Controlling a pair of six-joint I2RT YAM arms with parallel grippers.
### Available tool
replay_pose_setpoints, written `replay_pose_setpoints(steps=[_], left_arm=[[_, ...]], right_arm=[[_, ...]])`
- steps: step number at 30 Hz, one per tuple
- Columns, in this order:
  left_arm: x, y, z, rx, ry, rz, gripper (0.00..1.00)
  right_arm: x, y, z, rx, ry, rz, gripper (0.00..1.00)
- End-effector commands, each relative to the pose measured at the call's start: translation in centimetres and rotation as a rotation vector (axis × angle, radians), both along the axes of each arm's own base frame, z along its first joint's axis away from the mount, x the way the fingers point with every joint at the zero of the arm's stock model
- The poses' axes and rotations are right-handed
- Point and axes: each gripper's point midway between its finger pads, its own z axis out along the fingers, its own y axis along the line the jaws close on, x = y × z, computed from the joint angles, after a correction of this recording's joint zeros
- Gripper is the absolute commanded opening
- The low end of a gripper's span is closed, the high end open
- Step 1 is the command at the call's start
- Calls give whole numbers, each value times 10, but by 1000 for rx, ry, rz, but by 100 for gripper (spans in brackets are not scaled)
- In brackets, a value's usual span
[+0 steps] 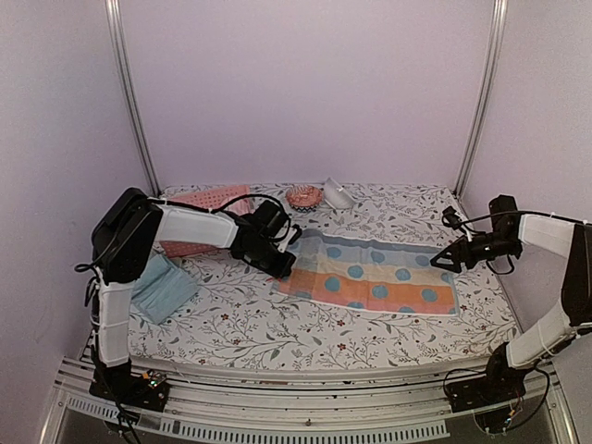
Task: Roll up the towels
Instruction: Move the towel to the center of the board.
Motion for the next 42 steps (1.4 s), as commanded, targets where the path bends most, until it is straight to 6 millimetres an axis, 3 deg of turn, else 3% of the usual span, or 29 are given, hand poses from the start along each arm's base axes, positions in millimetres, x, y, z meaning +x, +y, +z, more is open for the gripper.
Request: replay_pose_setpoints(steps=[1, 5, 10, 13, 16, 17, 19, 21, 24, 25, 28, 32, 37, 42], left_arm=[[-46, 59, -35, 182, 146, 73, 0], [-81, 85, -36, 199, 210, 144, 0], [-128, 99, -19, 184, 269, 168, 0], [-145, 106, -5, 214, 277, 169, 0], [-139, 114, 22, 229, 220, 196, 0], [-132, 114, 33, 222, 186, 207, 5], [-121, 108, 54, 183, 128, 192, 16], [-119, 97, 64, 128, 118, 167, 16], [-128, 81, 61, 52, 165, 124, 0], [-132, 79, 58, 36, 186, 118, 0], [-143, 77, 43, 26, 234, 98, 0], [-156, 79, 28, 39, 282, 83, 0], [-179, 76, 10, 37, 355, 43, 0], [-192, 91, -9, 124, 390, 68, 0]], right_arm=[[4, 1, 10, -9, -14, 6, 73], [11, -11, 9, -95, -35, -37, 72], [15, -18, 7, -144, -5, -42, 68], [8, -17, 12, -159, 14, 1, 68], [-7, -11, 12, -203, 25, 80, 68], [-13, -9, 9, -220, 33, 117, 68], [-28, -2, 1, -258, 49, 204, 67], [-37, 5, -11, -306, 74, 265, 62], [-50, 12, -33, -369, 147, 329, 38], [-52, 12, -41, -385, 178, 334, 28], [-55, 5, -62, -431, 243, 321, 13], [-63, -4, -84, -497, 266, 326, 8], [-76, -1, -98, -491, 302, 349, 8], [-90, -7, -121, -522, 363, 366, 8]])
